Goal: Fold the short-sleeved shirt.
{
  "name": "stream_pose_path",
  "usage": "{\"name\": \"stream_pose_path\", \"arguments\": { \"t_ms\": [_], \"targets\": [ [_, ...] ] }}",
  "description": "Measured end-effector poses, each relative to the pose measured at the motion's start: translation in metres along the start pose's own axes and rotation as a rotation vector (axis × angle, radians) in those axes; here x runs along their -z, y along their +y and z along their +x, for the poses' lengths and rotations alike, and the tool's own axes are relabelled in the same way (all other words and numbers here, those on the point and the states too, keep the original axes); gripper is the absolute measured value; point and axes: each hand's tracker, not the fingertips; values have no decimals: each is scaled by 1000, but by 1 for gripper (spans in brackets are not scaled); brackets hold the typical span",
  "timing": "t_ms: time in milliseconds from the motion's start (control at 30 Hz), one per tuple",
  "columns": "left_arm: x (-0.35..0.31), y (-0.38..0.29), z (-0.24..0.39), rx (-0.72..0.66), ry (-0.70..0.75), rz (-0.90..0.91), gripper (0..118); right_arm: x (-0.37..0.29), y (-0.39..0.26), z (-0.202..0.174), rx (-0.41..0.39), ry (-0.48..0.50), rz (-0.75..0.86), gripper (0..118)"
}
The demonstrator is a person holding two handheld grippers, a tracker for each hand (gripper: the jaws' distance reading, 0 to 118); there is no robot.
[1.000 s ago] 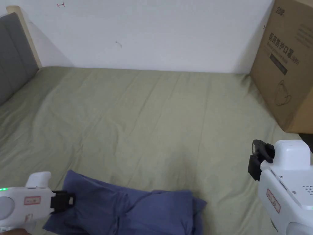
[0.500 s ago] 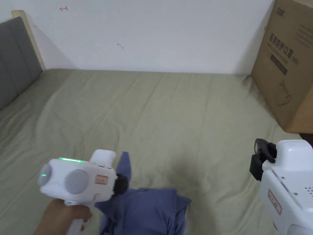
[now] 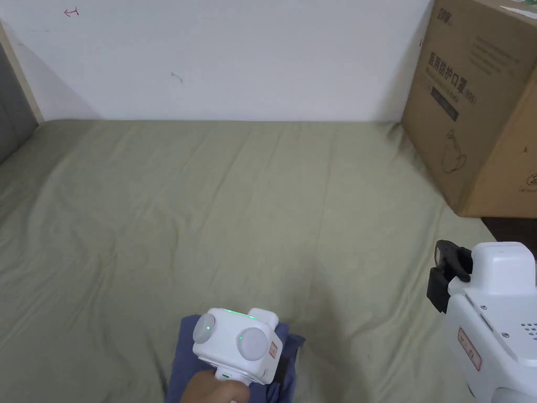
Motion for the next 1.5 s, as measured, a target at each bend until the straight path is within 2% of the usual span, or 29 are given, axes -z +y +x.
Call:
{"name": "stream_pose_path", "arguments": {
  "t_ms": [33, 67, 100, 200, 300, 400, 533, 567, 600, 633, 700, 733, 833, 1000, 1400, 1500],
  "targets": [
    [-5, -2, 3, -4, -14, 9, 68, 0, 0, 0, 0, 0, -2, 0],
    [-9, -3, 3, -33, -93, 45, 89, 1, -1, 1, 2, 0, -3, 0],
    [-13, -4, 2, -64, -142, 58, 101, 1, -1, 1, 5, 0, -4, 0],
    [-37, -3, 0, -135, -233, 127, 102, 1, -1, 1, 12, 3, -5, 0],
    [-73, -4, -10, -162, -243, 275, 102, 2, 1, -1, 11, 6, -4, 0],
    [-107, -12, -24, -150, -179, 454, 102, 2, 3, -3, 12, 12, 3, 0],
    [-134, -29, -38, -83, 0, 650, 101, 2, 5, -7, 14, 21, 9, 0],
    [-135, -33, -40, -54, 29, 676, 98, 3, 6, -8, 14, 24, 10, 0],
    [-136, -37, -43, -35, 44, 693, 83, 3, 6, -9, 15, 28, 11, 0],
    [-135, -41, -45, -12, 62, 701, 60, 3, 6, -10, 15, 30, 12, 0],
    [-126, -46, -46, -2, 118, 687, 1, 3, 4, -12, 15, 35, 11, 0],
    [-120, -49, -46, -4, 133, 678, 0, 4, 3, -13, 16, 37, 8, 0],
    [-99, -54, -51, -52, 50, 594, 0, 4, 1, -15, 23, 43, 0, 0],
    [-61, -62, -34, -41, -2, 507, 0, 4, -1, -14, 14, 44, -9, 0],
    [29, -58, 14, 5, -29, 353, 0, 13, -7, 2, 24, 14, -31, 0],
    [38, -60, 17, -10, -26, 376, 0, 15, -10, 4, 32, 9, -38, 0]
  ]
}}
